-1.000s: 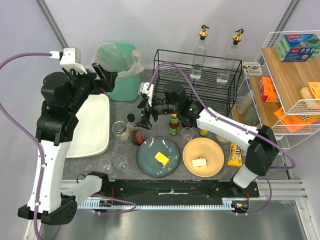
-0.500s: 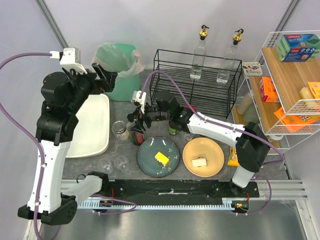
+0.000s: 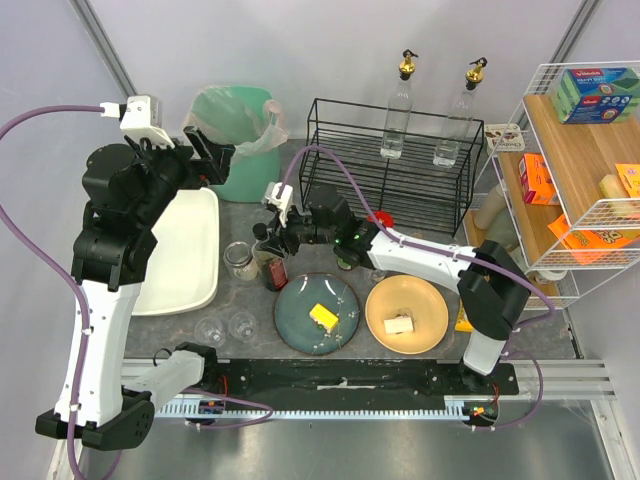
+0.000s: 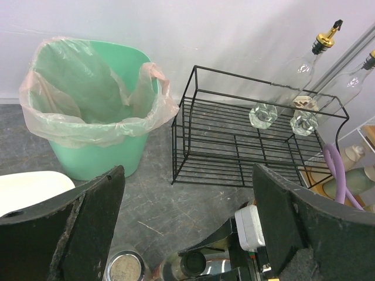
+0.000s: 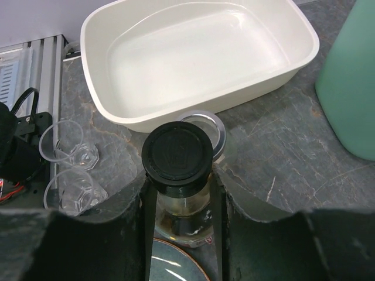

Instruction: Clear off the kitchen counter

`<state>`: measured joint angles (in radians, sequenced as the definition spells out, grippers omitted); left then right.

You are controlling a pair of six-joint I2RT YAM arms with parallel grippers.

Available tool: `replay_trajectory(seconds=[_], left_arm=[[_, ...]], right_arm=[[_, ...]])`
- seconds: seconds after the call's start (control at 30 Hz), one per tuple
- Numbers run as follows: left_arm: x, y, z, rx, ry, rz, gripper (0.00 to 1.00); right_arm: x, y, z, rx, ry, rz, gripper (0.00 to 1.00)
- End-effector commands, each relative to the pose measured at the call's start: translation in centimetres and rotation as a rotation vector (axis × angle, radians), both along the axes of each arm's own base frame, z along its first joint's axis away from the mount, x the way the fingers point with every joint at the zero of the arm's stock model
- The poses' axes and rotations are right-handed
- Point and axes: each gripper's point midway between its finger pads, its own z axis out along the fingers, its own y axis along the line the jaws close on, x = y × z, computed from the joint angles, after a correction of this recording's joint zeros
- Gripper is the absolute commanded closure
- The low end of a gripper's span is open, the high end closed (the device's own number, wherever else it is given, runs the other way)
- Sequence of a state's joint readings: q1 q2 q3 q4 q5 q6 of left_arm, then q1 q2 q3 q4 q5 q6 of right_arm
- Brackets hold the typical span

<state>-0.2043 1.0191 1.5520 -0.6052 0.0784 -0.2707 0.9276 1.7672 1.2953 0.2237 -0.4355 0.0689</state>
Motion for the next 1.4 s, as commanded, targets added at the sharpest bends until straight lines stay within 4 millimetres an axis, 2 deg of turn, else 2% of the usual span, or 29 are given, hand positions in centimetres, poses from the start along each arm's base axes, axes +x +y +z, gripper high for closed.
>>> replay_trajectory(seconds=[0.0, 0.13, 0.23, 0.27, 0.4, 0.63, 0.77, 0.97, 1.13, 1.37], left_arm=[[-0.3, 0.6, 0.9, 0.008, -0.023, 0.023, 0.06], [-0.5, 0.6, 0.9, 0.011, -0.025, 0.026, 0.06], [-0.5, 0.7, 0.8, 0.014, -0.025, 0.027, 0.06], [-0.6, 0.8, 1.0, 0.014, -0.028, 0.03, 0.06], [-0.6, 0.9, 0.9, 0.02, -0.028, 0.033, 0.06], [-0.5, 0.9, 1.0, 0.021, -0.03, 0.033, 0.06], [-0.7, 1.0, 1.3, 0.02, -0.037, 0.037, 0.06], [-0.6, 1.0, 1.1, 0.023, -0.033, 0.039, 0.06], [-0.6, 1.0, 1.1, 0.024, -0.033, 0.039, 0.06], [-0.2, 0.8, 0.9, 0.023, -0.024, 0.031, 0.06]], right_arm=[[0.3, 0.9, 0.8, 0.035, -0.014, -0.008, 0.61], [0.2, 1.0, 1.1, 0.038, -0.009, -0.006, 0.82], [0.3, 0.9, 2.1, 0.05, -0.026, -0.014, 0.99], [0.2, 0.9, 2.5, 0.053, -0.036, -0.019, 1.0], [0.7, 0.3, 5.6, 0.093, -0.092, -0.051, 1.0], [1.0, -1.1, 13.4, 0.206, -0.203, -0.109, 1.0], [1.2, -2.4, 17.2, 0.244, -0.266, -0.158, 1.0], [1.7, -4.0, 21.8, 0.257, -0.344, -0.21, 1.0], [4.0, -6.6, 25.4, 0.263, -0.392, -0.31, 1.0], [8.9, -11.3, 30.1, 0.29, -0.501, -0.498, 1.0]])
